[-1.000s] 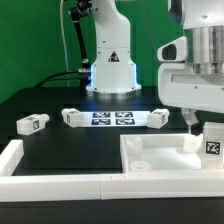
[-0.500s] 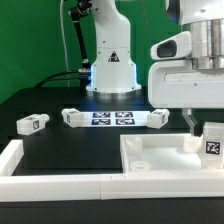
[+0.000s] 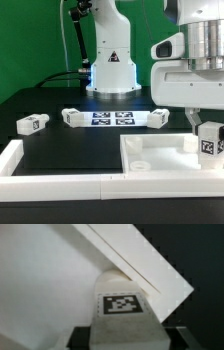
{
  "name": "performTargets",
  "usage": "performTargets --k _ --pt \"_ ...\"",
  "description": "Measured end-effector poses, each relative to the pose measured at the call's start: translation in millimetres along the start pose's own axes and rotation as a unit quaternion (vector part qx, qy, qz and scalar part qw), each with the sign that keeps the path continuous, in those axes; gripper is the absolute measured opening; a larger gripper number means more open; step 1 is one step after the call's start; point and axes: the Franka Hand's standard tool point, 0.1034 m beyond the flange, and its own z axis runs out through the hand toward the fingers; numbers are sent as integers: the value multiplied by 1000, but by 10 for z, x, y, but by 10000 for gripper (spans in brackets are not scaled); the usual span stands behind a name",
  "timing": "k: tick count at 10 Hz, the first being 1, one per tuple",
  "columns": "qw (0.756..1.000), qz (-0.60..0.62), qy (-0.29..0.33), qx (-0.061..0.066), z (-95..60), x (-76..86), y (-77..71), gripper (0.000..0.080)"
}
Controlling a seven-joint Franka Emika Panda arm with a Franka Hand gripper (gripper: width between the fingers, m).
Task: Assemble square table
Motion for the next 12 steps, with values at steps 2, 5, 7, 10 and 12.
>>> performTargets --k 2,5,7,10,12 --pt "986 164 -34 -16 -9 -4 -15 294" --pt "909 409 -75 -27 -1 30 -51 294" --pt "876 476 -70 -32 -6 33 -58 294" --pt "865 496 -66 -36 -3 57 -33 295" --pt "865 496 -65 -35 -4 58 -35 605"
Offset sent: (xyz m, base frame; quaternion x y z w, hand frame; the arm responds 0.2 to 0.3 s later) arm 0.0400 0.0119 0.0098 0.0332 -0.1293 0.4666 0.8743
